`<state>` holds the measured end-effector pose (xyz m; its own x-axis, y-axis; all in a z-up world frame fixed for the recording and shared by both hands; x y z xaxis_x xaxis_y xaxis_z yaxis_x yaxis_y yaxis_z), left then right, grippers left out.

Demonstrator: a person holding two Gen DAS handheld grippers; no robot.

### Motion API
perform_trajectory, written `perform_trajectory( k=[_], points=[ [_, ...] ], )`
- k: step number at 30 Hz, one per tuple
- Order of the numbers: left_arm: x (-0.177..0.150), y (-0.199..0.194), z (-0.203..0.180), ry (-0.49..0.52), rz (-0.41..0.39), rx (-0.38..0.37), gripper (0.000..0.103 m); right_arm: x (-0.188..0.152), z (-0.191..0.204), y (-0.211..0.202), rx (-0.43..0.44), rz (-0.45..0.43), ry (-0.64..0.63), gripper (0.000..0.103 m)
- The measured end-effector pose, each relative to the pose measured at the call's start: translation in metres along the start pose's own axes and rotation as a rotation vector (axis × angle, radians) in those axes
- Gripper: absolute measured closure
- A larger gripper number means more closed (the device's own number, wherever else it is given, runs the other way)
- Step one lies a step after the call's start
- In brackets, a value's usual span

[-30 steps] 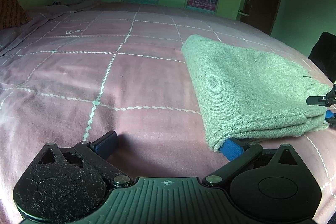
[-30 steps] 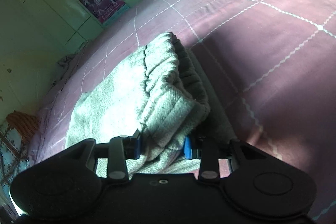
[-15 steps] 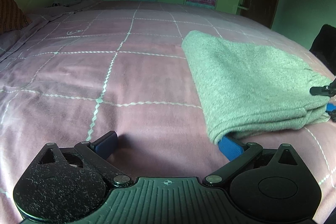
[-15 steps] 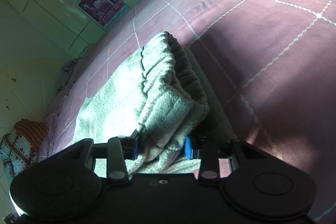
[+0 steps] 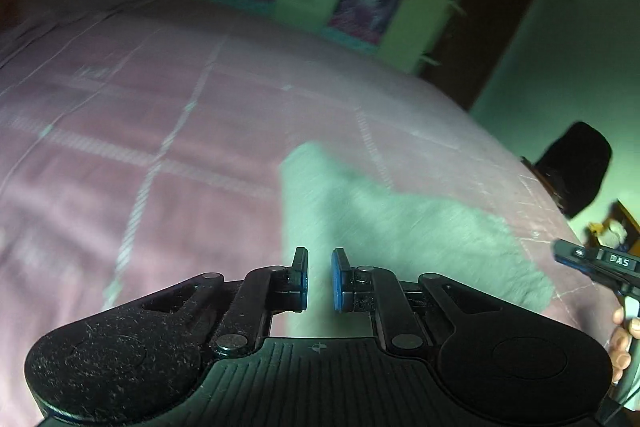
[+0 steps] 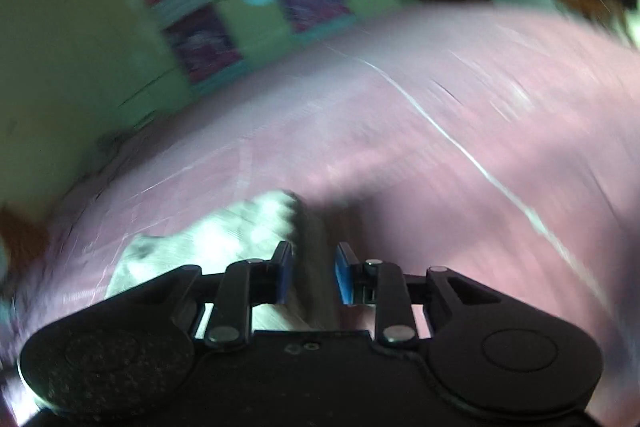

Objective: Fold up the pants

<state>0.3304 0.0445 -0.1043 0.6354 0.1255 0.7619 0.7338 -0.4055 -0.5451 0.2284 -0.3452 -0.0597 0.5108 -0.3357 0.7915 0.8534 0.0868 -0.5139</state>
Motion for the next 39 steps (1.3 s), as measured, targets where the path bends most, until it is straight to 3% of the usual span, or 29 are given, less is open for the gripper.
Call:
perform_trajectory(
  k=[3,5,7,10,11,12,14,17,20,21,22,24,30,32,39],
  points=[
    [-0.003,0.043,-0.026,0.069,0.077,-0.038,0.089,0.004,0.041,0.027,0.068,0.017,-0.174,0.075],
    [-0.028,0.074,-0.026,0.110,0.190,-0.014,0.085,-0.015,0.049,0.054,0.070,0.096,-0.264,0.077],
    [-0.037,0.080,-0.025,0.109,0.176,-0.020,0.085,-0.041,0.037,0.078,-0.009,0.189,-0.356,0.077],
    [-0.022,0.069,-0.030,0.069,0.176,-0.011,0.084,-0.039,0.032,0.079,0.029,0.179,-0.337,0.076],
    [-0.012,0.066,-0.032,0.092,0.145,0.000,0.070,-0.034,0.035,0.078,0.035,0.180,-0.333,0.071],
    [-0.002,0.063,-0.035,0.116,0.109,0.026,0.042,-0.027,0.038,0.075,0.046,0.162,-0.323,0.069],
    [0.022,0.067,-0.040,0.151,0.040,0.067,0.016,-0.010,0.046,0.072,0.073,0.095,-0.309,0.056],
    [0.044,0.098,-0.047,0.212,0.069,0.107,0.016,0.010,0.053,0.089,0.067,0.068,-0.305,0.060],
    [0.025,0.150,-0.034,0.260,0.250,0.216,0.016,0.011,0.053,0.123,-0.011,0.141,-0.352,0.058],
    [0.014,0.163,-0.027,0.236,0.292,0.223,0.011,0.004,0.047,0.137,-0.063,0.191,-0.381,0.058],
    [0.009,0.168,-0.018,0.177,0.290,0.222,0.005,-0.006,0.041,0.147,-0.106,0.237,-0.400,0.057],
    [0.005,0.170,-0.010,0.126,0.300,0.218,0.000,-0.010,0.037,0.154,-0.113,0.224,-0.393,0.056],
    [0.007,0.144,-0.021,0.187,0.276,0.250,0.000,-0.010,0.039,0.139,-0.136,0.203,-0.416,0.050],
    [0.001,0.131,-0.026,0.217,0.271,0.250,0.000,-0.007,0.043,0.123,-0.156,0.166,-0.441,0.034],
    [-0.028,0.096,-0.026,0.200,0.263,0.244,0.000,-0.033,0.025,0.090,-0.151,0.213,-0.345,0.031]
  ],
)
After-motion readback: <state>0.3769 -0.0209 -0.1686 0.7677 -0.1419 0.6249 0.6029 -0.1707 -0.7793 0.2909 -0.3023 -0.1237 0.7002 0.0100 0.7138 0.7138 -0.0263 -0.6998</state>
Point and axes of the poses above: each gripper's, at about its wrist camera, not at the fingertips, and y roughly the way its jaws point, z to its left, x to its top, the point moved 10 cm from there along y, roughly the way its jaws point, and after that the axes turned 1 degree about y, right-handed, at the moved point
